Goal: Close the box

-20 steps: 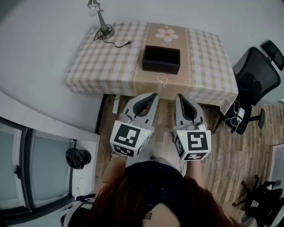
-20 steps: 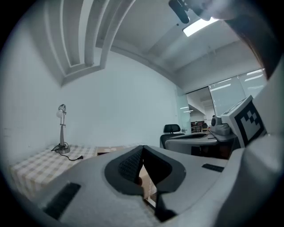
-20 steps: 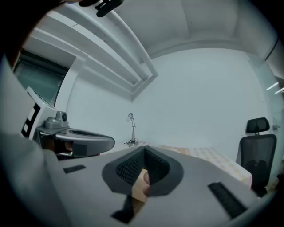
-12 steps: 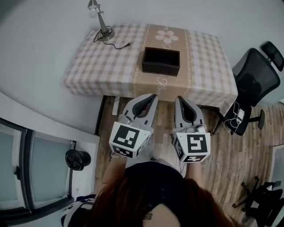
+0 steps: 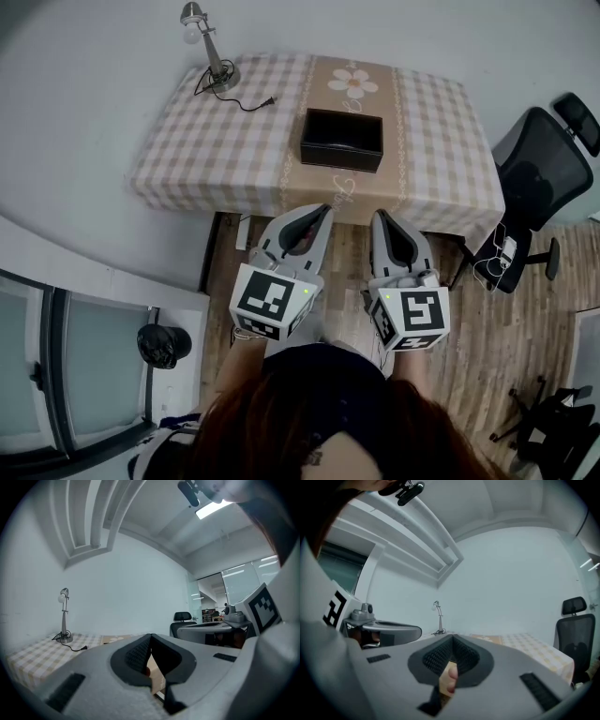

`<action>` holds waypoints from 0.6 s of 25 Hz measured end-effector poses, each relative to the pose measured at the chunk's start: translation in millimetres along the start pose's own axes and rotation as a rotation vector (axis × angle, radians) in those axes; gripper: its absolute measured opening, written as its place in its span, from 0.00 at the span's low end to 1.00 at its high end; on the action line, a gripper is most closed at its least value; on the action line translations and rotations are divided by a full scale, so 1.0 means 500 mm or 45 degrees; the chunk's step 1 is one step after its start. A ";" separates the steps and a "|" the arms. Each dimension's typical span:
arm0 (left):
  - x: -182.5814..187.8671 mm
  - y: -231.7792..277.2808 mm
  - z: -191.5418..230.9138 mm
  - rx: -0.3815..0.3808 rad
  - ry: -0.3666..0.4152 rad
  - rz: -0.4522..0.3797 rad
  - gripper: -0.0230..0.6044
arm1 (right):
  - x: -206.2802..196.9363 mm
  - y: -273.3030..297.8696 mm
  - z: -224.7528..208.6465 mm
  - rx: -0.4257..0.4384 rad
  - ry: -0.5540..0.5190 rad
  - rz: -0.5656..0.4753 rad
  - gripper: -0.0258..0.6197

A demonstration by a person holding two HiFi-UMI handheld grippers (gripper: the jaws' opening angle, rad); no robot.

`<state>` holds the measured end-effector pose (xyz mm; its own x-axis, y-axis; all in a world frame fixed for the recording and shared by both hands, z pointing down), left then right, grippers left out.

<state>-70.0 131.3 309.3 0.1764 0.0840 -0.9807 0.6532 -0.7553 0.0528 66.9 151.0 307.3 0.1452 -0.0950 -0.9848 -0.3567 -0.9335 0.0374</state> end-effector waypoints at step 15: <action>-0.008 0.055 0.085 -0.052 -0.013 0.009 0.07 | 0.011 0.098 -0.016 -0.050 -0.050 0.022 0.07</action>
<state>-84.0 82.6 306.7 0.1736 0.0722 -0.9822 0.6816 -0.7287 0.0669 57.3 102.0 305.3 0.1028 -0.0980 -0.9899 -0.3221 -0.9448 0.0601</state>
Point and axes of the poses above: the fingertips, and each gripper's own axes: y forward along the fingers, z to its left, x out of its top, the point moved 6 cm from there along -y, backward along the fingers, and after that the axes turned 9 degrees about y, right-handed, at the moved point
